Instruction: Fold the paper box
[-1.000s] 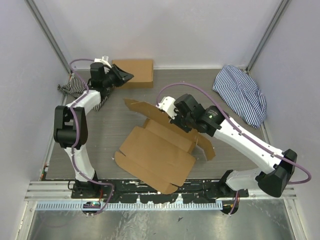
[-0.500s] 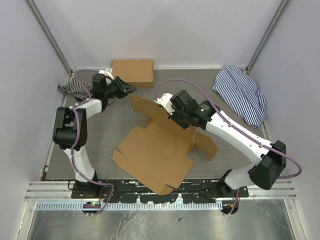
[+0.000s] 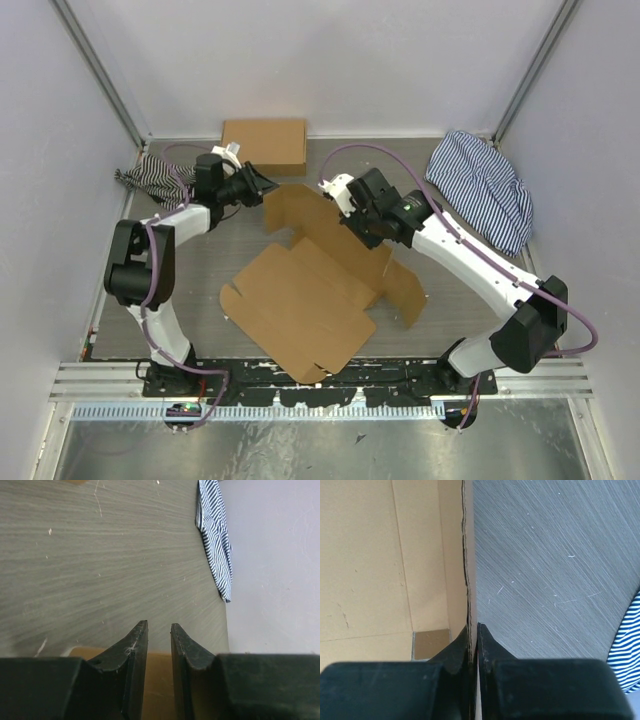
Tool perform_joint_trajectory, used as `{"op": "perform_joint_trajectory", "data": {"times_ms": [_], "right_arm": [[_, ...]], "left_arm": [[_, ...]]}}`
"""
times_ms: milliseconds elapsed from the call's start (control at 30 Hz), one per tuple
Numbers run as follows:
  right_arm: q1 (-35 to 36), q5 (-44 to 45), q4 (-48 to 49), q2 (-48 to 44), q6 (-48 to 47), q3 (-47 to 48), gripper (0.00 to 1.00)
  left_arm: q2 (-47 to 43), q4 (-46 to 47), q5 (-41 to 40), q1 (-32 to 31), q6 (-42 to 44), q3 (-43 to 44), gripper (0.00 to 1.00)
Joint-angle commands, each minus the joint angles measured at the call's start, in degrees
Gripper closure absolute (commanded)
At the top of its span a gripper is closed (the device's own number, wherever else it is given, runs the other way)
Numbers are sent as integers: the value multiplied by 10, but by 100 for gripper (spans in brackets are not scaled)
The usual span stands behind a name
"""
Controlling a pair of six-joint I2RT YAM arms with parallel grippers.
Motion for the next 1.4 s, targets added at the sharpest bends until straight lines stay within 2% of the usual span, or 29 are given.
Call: {"op": "perform_joint_trajectory", "data": {"times_ms": [0, 200, 300, 400, 767, 1133, 1367], "right_arm": [[2, -42, 6, -11, 15, 27, 85], [2, -109, -3, 0, 26, 43, 73], [2, -129, -2, 5, 32, 52, 59], [2, -132, -4, 13, 39, 67, 53], [-3, -93, 13, 36, 49, 102, 50], [-5, -124, 58, 67, 50, 151, 50], [-4, -164, 63, 82, 45, 137, 55]], "left_arm": [[-71, 7, 11, -5, 6, -44, 68], [-126, 2, 8, -16, 15, -89, 67], [-141, -5, 4, -20, 19, -103, 67], [-144, -1, 5, -22, 11, -114, 67], [-131, -4, 4, -28, -18, -122, 67], [-133, -3, 8, -35, -46, -138, 67], [-146, -22, 6, -38, -52, -142, 67]]}}
